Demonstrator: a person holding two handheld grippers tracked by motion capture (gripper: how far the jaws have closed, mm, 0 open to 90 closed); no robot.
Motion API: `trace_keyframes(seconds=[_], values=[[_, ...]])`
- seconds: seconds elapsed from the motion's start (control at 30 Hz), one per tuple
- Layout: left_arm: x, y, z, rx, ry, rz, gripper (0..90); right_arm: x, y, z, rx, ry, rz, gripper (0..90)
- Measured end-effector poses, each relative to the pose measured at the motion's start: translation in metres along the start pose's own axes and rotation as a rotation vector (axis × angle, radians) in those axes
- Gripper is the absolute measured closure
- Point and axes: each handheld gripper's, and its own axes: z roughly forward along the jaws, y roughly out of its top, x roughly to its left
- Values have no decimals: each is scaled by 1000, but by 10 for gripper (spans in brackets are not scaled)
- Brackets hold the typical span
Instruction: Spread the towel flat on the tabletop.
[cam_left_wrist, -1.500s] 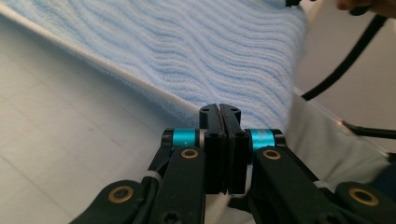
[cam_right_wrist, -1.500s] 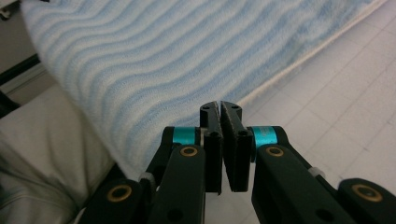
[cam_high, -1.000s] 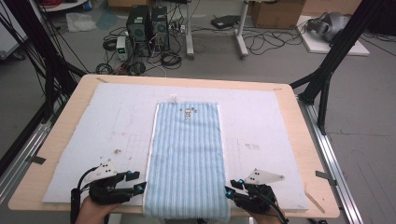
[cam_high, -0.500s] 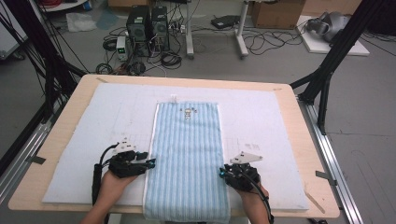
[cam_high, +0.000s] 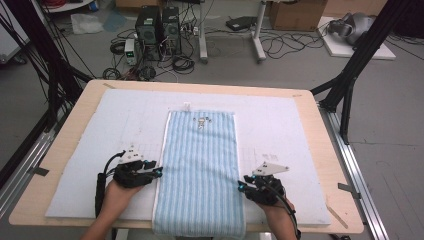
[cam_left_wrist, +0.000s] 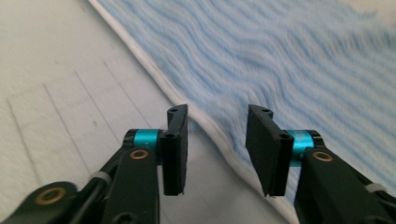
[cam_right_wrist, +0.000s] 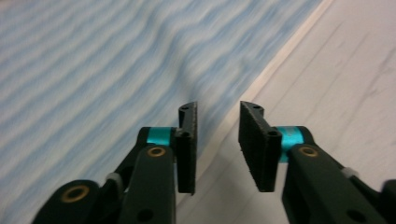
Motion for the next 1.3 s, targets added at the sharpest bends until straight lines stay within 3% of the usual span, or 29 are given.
trace_keyframes(seconds=[0.07, 0.13, 0.23, 0.4, 0.6, 0.7, 0.73, 0.8, 0.9, 1.0, 1.07, 1.2, 1.3], values=[[7, 3, -1, -46, -33, 14, 536, -13, 7, 0, -75, -7, 39, 620], [13, 5, -1, -100, -39, 59, 497, -23, 14, 3, -115, -17, 47, 622], [21, 9, 1, -117, -57, 34, 483, -35, 24, 10, -132, -30, 57, 648], [28, 15, 5, -159, -56, 15, 378, -49, 46, 35, -98, -60, 23, 738], [32, 27, 6, -188, -53, 17, 276, -54, 67, 74, -38, -60, -34, 744], [36, 29, 7, -182, -39, -10, 228, -58, 73, 89, 35, -131, -60, 747], [37, 29, 8, -183, -38, -13, 229, -64, 72, 90, 17, -116, -10, 757], [40, 29, 8, -177, -32, -25, 229, -67, 72, 88, 22, -149, 5, 737], [41, 30, 10, -170, -14, -31, 229, -70, 71, 88, 18, -148, 23, 721], [40, 30, 12, -155, -11, -17, 229, -71, 71, 87, 15, -180, 16, 682], [40, 31, 13, -161, -17, -15, 230, -71, 70, 85, 14, -177, 47, 650], [41, 32, 12, -181, -20, -21, 230, -70, 66, 66, -76, -131, 76, 512], [41, 32, 13, -181, -11, -4, 295, -69, 58, 49, -96, -130, 77, 454]])
